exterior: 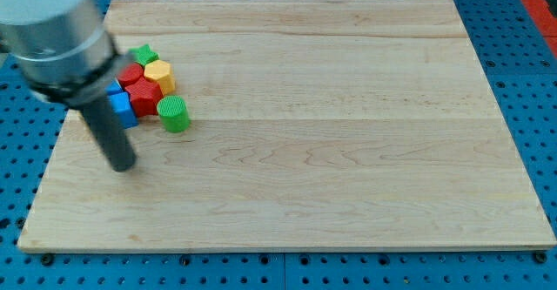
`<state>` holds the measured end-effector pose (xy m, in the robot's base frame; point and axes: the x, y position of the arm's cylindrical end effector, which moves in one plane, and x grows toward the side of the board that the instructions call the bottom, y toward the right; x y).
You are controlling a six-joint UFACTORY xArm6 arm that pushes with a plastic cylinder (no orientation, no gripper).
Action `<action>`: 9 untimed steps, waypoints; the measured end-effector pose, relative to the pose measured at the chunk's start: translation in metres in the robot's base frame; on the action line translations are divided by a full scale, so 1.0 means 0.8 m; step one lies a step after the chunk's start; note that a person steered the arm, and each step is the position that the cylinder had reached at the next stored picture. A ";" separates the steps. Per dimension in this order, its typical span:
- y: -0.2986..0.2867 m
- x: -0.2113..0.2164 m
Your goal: Separate the yellow heart from the group of blocks
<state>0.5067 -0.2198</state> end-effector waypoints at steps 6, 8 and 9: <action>-0.033 -0.051; 0.085 -0.006; 0.211 -0.040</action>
<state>0.4748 -0.0506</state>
